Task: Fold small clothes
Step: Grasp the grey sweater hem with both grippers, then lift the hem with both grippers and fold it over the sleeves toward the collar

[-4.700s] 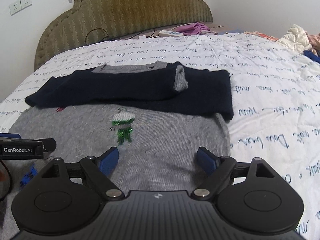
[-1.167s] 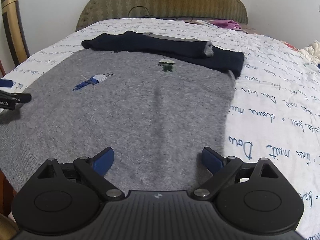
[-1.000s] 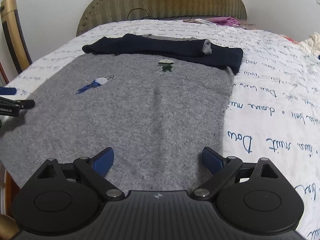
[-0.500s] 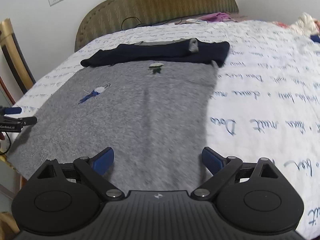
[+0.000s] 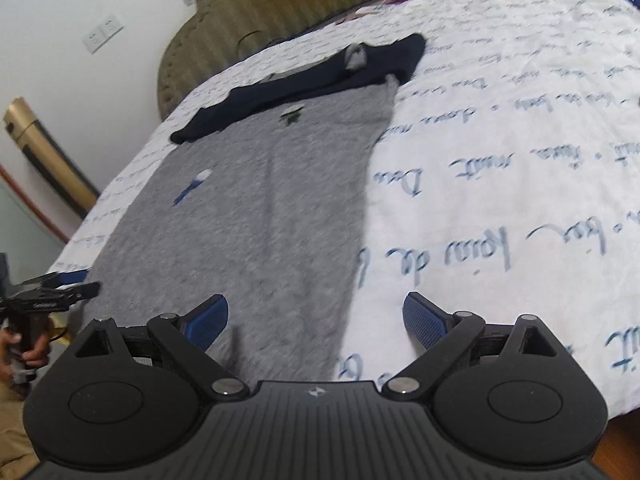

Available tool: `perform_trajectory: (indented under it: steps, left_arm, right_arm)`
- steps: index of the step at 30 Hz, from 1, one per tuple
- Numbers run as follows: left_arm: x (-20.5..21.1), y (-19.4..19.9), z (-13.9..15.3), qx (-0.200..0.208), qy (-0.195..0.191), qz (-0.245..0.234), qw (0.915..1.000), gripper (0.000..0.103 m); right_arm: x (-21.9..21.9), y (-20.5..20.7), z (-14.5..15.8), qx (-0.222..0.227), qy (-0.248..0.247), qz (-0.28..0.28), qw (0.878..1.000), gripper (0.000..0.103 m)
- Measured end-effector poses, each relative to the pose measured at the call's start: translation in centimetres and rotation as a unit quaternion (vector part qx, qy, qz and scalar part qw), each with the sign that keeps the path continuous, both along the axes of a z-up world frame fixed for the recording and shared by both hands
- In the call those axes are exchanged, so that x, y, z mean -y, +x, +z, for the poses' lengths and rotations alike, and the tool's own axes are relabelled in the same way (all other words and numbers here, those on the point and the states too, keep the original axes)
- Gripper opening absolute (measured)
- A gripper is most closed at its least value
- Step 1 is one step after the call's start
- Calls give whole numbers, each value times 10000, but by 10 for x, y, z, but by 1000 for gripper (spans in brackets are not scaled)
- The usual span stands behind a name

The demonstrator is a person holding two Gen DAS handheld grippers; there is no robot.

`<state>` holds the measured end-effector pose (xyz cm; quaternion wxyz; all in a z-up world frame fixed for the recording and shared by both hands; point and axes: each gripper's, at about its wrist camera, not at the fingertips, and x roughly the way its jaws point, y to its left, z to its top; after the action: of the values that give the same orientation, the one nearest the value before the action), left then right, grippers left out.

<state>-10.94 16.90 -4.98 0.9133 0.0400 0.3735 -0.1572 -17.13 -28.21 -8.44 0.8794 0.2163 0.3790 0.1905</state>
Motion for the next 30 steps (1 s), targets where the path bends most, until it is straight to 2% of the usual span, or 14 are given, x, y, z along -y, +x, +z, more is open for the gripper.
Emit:
perform_trajectory:
  steps: [3, 6, 11, 12, 13, 15, 16, 17, 18, 23, 30]
  left_arm:
    - [5, -3, 2, -29, -146, -211, 9997, 91]
    - [15, -4, 0, -52, -205, -386, 9990, 90]
    - [28, -2, -2, -98, -216, -450, 9987, 84]
    - [30, -3, -1, -98, -207, -457, 9987, 78]
    - [31, -2, 0, -91, -187, -465, 9987, 74]
    - [33, -2, 2, -63, -106, -403, 9991, 46]
    - [32, -2, 3, -67, -79, -362, 9993, 39]
    - [30, -1, 4, -72, -65, -288, 9995, 22]
    - [29, -1, 6, -85, -38, -203, 9997, 9]
    - [26, 8, 20, -202, -200, -15, 9996, 7]
    - [42, 20, 60, 232, -419, -69, 9988, 7]
  right_arm:
    - [-9, -3, -3, -7, 309, 305, 9991, 97]
    - [-23, -2, -8, -38, 1003, 721, 9923, 97]
    - [-61, 12, -1, 86, 921, 1134, 9892, 93]
    - [-70, 15, 2, 144, 707, 1180, 9904, 81]
    - [-77, 16, 5, 203, 453, 1209, 9914, 58]
    - [-89, 20, 9, 263, -57, 1167, 9928, 32]
    - [-91, 20, 9, 273, -204, 1157, 9927, 28]
    - [-90, 20, 9, 284, -239, 1170, 9924, 26]
    - [-89, 20, 10, 282, -238, 1169, 9925, 20]
    - [-74, 18, 18, 376, -53, 986, 9944, 14]
    - [-73, 31, 55, 988, -43, 991, 9902, 14]
